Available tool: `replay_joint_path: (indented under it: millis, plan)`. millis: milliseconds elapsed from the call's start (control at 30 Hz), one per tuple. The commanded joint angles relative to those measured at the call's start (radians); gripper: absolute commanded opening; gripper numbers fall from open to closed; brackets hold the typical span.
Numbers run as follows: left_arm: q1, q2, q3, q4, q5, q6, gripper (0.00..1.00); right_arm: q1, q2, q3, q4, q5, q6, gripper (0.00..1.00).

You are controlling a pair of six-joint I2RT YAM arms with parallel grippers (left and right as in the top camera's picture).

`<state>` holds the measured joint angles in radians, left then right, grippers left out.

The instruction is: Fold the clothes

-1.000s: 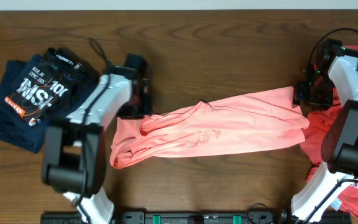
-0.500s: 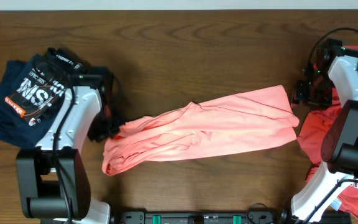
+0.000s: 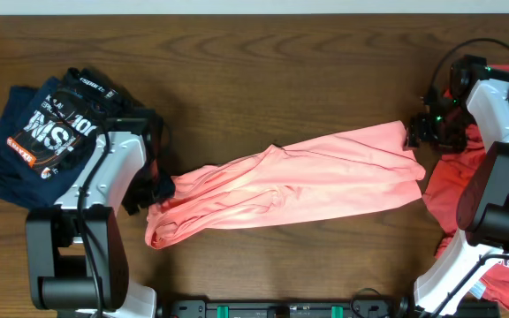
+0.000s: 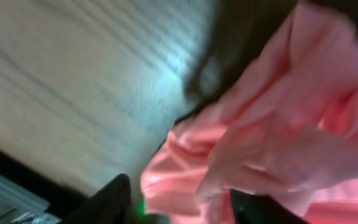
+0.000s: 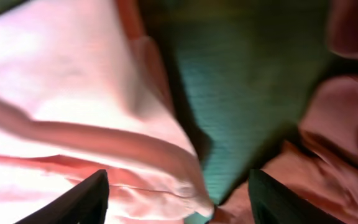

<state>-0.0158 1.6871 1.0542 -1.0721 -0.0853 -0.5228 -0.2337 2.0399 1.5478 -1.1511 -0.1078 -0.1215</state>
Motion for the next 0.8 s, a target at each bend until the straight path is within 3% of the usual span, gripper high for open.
replay_joint_path:
  millis: [0,233,367,433,467,500,533,633,767]
  plan:
    - [0.018,0.004,0.022,-0.008,0.02,-0.002,0.54,-0.015,0.008,-0.012,0.008,-0.058,-0.094,0.73]
    - [0.018,-0.014,0.023,-0.042,0.026,-0.003,0.55,-0.015,0.008,-0.111,0.102,-0.058,-0.106,0.82]
    - [0.018,-0.084,0.023,-0.019,0.026,-0.007,0.56,-0.015,0.008,-0.183,0.162,-0.09,-0.112,0.82]
    - [0.018,-0.122,0.023,-0.003,0.026,-0.006,0.63,-0.015,0.008,-0.202,0.169,-0.136,-0.122,0.81]
    - [0.018,-0.14,0.023,0.002,0.025,-0.007,0.75,-0.014,0.008,-0.208,0.167,-0.153,-0.123,0.81]
    - [0.018,-0.153,0.023,0.004,0.025,-0.007,0.8,-0.013,0.008,-0.212,0.164,-0.169,-0.123,0.8]
    - [0.018,-0.164,0.023,0.004,0.025,-0.007,0.87,-0.01,0.008,-0.216,0.159,-0.184,-0.123,0.79]
    - [0.018,-0.172,0.023,0.002,0.026,-0.007,0.88,0.006,0.008,-0.221,0.136,-0.193,-0.123,0.71]
    - [0.018,-0.172,0.022,0.0,0.026,-0.007,0.88,0.029,0.008,-0.221,0.122,-0.183,-0.123,0.51]
